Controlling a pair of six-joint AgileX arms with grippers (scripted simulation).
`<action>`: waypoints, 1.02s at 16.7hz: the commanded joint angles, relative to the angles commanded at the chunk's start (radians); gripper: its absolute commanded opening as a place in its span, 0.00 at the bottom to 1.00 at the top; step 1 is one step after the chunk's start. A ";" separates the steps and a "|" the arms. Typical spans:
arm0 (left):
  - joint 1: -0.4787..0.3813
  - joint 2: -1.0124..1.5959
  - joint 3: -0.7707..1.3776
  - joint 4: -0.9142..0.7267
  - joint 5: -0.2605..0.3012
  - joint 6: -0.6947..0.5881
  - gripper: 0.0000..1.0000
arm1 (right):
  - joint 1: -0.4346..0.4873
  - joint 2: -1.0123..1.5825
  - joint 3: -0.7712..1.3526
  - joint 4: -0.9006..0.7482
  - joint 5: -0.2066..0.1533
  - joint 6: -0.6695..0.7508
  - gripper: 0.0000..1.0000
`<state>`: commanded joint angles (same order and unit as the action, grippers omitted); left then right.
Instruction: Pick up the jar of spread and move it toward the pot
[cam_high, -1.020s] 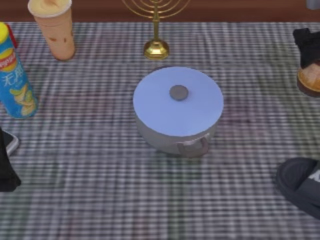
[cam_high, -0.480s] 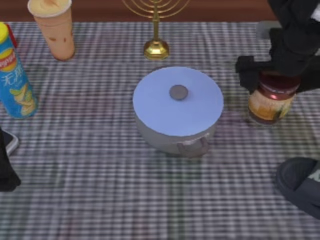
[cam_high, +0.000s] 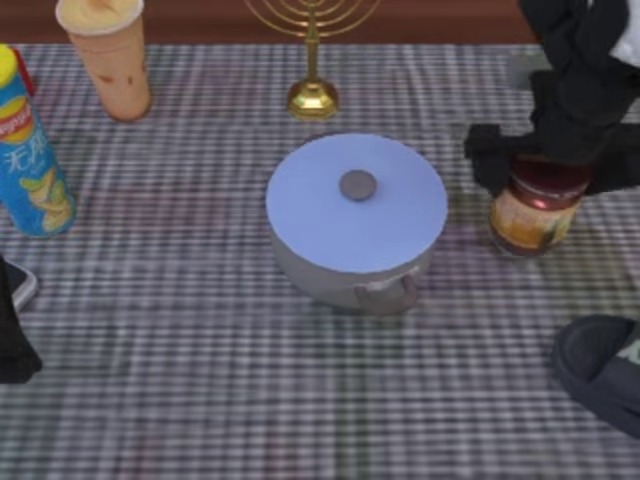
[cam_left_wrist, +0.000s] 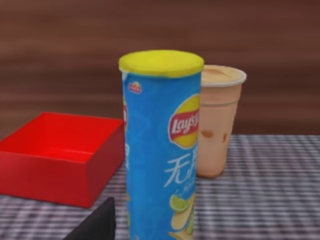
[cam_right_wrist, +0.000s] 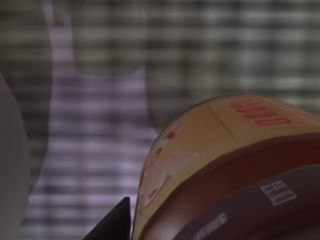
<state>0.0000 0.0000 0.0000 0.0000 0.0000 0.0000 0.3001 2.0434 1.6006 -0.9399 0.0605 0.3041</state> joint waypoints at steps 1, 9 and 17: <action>0.000 0.000 0.000 0.000 0.000 0.000 1.00 | -0.001 0.010 -0.018 0.029 0.001 0.001 0.00; 0.000 0.000 0.000 0.000 0.000 0.000 1.00 | 0.000 0.039 -0.067 0.109 0.001 0.001 0.08; 0.000 0.000 0.000 0.000 0.000 0.000 1.00 | 0.000 0.039 -0.067 0.109 0.001 0.001 0.68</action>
<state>0.0000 0.0000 0.0000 0.0000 0.0000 0.0000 0.3003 2.0819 1.5331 -0.8306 0.0618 0.3049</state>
